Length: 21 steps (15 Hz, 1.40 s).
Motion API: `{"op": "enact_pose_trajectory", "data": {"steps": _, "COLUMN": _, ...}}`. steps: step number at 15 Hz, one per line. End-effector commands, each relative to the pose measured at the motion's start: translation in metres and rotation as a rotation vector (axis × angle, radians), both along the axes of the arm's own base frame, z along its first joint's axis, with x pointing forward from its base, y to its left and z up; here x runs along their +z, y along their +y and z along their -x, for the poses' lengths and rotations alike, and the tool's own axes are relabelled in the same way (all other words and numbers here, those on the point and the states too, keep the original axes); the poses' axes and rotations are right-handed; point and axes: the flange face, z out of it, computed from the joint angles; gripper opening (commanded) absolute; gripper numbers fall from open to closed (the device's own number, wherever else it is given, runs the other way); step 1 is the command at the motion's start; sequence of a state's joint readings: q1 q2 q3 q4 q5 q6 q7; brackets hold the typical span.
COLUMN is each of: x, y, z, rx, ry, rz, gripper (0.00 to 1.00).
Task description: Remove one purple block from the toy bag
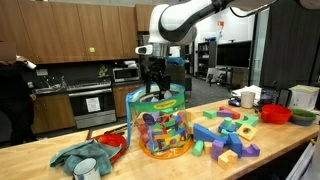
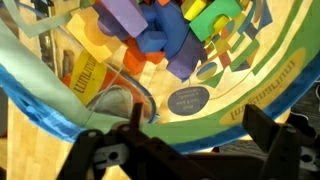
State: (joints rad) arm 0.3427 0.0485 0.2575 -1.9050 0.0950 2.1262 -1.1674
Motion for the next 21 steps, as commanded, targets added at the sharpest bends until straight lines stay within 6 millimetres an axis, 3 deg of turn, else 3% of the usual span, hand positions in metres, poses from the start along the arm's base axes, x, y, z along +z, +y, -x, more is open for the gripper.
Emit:
{"op": "enact_pose_trajectory", "data": {"steps": 1, "x": -0.007, "y": 0.026, "z": -0.014, "rx": 0.085, "ry": -0.045, "rz": -0.011, "gripper": 1.00}}
{"op": "enact_pose_trajectory", "data": {"steps": 6, "x": -0.020, "y": 0.059, "z": -0.015, "rx": 0.113, "ry": -0.044, "rz": -0.089, "gripper": 1.00}}
{"op": "enact_pose_trajectory", "data": {"steps": 7, "x": -0.022, "y": 0.052, "z": -0.010, "rx": 0.107, "ry": -0.037, "rz": -0.055, "gripper": 1.00}}
{"op": "enact_pose_trajectory", "data": {"steps": 11, "x": -0.025, "y": 0.059, "z": -0.013, "rx": 0.112, "ry": -0.038, "rz": -0.068, "gripper": 1.00}}
{"op": "enact_pose_trajectory", "data": {"steps": 21, "x": -0.025, "y": 0.030, "z": -0.018, "rx": 0.104, "ry": -0.085, "rz": 0.033, "gripper": 1.00}}
